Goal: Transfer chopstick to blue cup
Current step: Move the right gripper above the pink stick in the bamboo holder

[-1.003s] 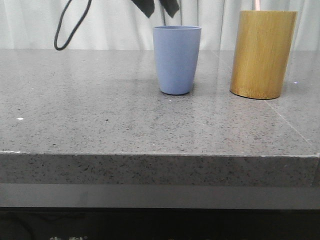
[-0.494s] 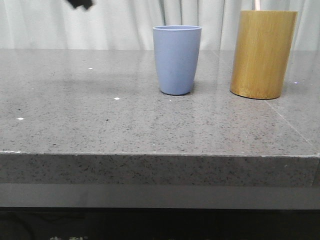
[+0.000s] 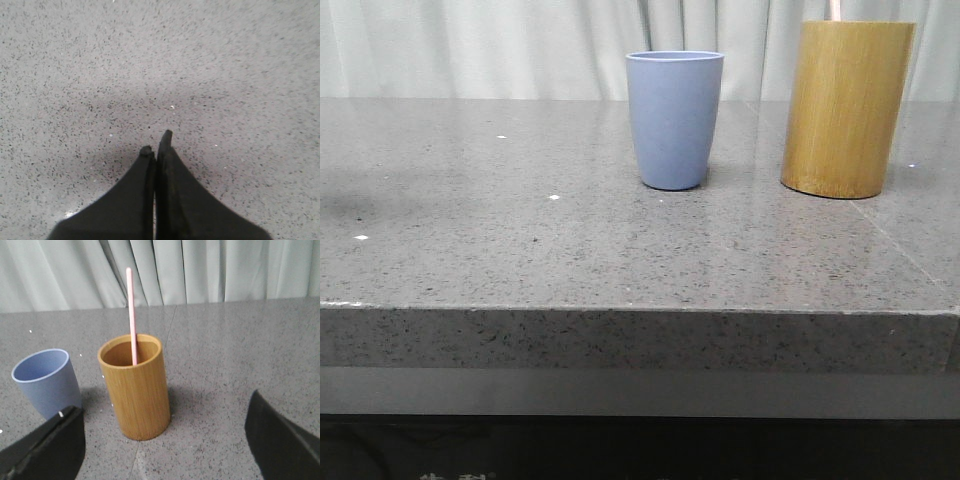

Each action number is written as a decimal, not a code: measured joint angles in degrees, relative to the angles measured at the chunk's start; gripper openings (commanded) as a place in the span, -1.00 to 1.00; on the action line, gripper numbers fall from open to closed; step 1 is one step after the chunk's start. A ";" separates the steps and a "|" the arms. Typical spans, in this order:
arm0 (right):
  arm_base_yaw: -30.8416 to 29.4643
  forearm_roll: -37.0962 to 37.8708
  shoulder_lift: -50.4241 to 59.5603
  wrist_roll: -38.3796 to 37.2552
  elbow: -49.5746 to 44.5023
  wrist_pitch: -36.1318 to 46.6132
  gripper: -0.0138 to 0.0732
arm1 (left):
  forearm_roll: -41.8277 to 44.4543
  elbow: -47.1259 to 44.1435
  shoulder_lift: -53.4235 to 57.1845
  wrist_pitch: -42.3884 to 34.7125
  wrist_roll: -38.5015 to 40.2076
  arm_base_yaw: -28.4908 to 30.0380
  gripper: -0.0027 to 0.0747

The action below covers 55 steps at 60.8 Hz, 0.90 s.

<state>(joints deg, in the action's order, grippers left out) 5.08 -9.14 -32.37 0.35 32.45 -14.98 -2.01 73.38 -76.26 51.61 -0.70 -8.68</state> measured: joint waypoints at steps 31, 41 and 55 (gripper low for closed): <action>0.00 0.00 -24.02 -0.35 12.20 6.01 0.82 | -0.43 -39.56 42.75 -21.59 -1.24 0.00 -0.98; 0.00 0.00 -31.05 0.00 18.95 6.93 0.82 | -0.43 -45.25 54.42 -23.41 -1.24 0.00 -0.98; 2.81 -0.10 -41.09 -0.35 29.64 7.25 0.82 | -0.43 -48.74 64.78 -24.05 -1.34 0.00 -0.98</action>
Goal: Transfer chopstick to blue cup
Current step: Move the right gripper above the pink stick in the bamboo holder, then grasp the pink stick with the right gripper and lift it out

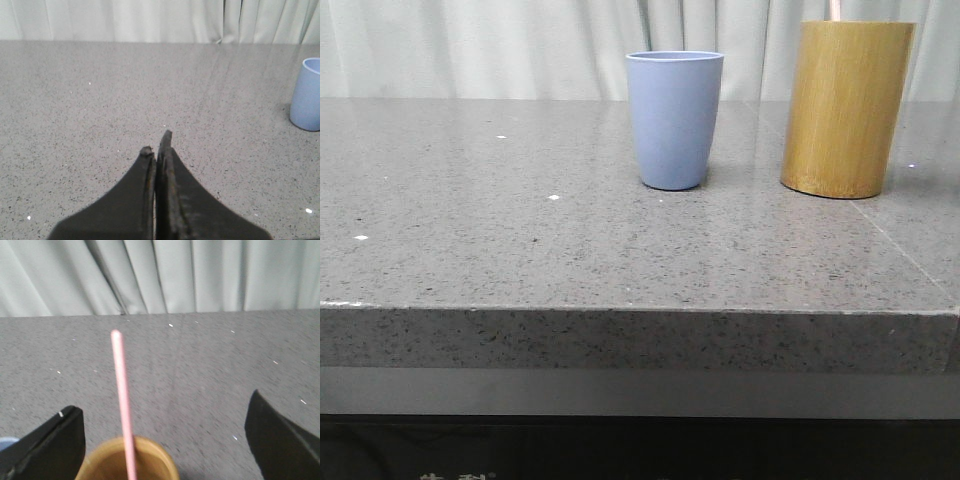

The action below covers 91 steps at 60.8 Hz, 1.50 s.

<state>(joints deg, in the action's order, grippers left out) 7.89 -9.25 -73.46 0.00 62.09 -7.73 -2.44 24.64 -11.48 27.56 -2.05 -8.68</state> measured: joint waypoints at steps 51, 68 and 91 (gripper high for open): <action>3.86 0.01 -20.04 0.00 15.05 1.26 0.31 | 0.00 -0.34 1.09 -0.33 -0.08 0.00 -0.98; 3.86 0.01 -20.04 0.00 15.05 1.98 -0.63 | 0.00 -0.34 1.09 -0.33 -0.08 0.00 -0.98; 3.86 0.01 -20.04 0.35 15.05 4.83 -0.75 | 0.00 -0.34 1.09 -0.33 -0.08 0.00 -0.98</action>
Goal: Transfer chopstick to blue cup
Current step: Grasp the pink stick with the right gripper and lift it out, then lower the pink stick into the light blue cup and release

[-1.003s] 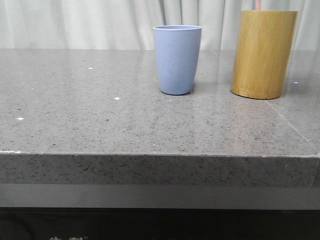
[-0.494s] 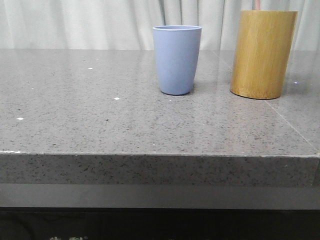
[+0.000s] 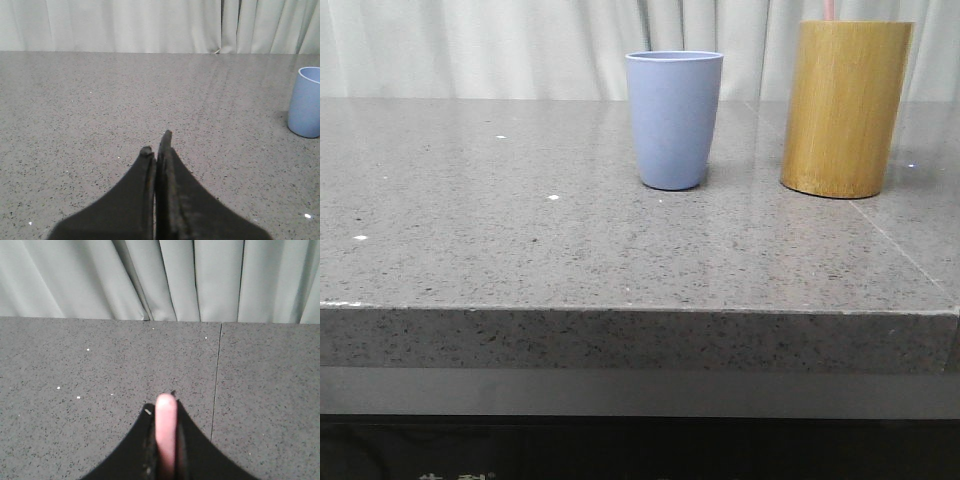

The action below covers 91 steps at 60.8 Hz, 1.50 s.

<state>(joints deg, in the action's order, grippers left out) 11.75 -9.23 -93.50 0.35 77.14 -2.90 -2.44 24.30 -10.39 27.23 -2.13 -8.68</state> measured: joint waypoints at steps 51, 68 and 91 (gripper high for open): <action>10.14 4.49 11.44 -0.35 4.03 12.43 -0.75 | 0.00 0.00 0.00 -0.03 0.00 0.00 -0.98; 16.48 4.49 1.52 0.00 4.03 18.05 -0.74 | 0.00 0.00 0.00 -0.03 0.00 0.00 -0.98; 16.48 4.33 -3.82 -0.35 3.91 14.48 -0.48 | 0.00 0.00 0.00 -0.03 0.00 0.00 -0.98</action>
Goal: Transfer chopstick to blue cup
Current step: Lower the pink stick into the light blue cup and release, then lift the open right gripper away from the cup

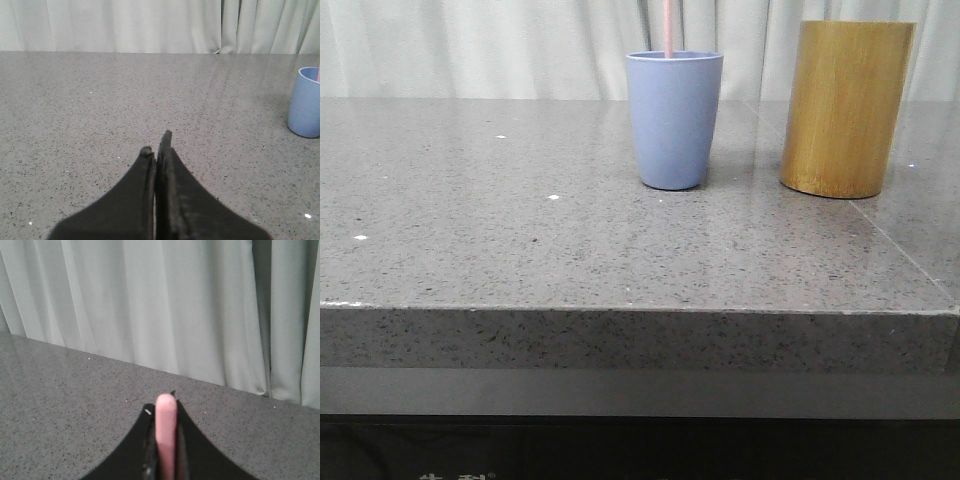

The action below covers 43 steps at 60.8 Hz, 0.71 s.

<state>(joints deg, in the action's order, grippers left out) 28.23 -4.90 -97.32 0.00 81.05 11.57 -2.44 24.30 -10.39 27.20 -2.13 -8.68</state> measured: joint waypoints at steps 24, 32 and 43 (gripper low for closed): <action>0.00 -1.59 0.31 0.00 -0.59 -0.93 0.01 | -0.09 0.00 0.00 0.00 -0.03 0.00 -0.98; 0.00 -1.59 2.58 0.00 0.77 -6.84 -0.01 | -0.09 0.00 0.00 0.00 -0.03 0.00 -0.98; -0.54 -1.72 5.96 0.00 7.11 -21.70 -0.48 | -0.09 0.00 0.00 0.00 -0.03 0.00 -0.98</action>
<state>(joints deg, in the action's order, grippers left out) 27.69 -6.62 -91.36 0.00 88.16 -10.13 -2.54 24.30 -10.39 27.20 -2.17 -8.68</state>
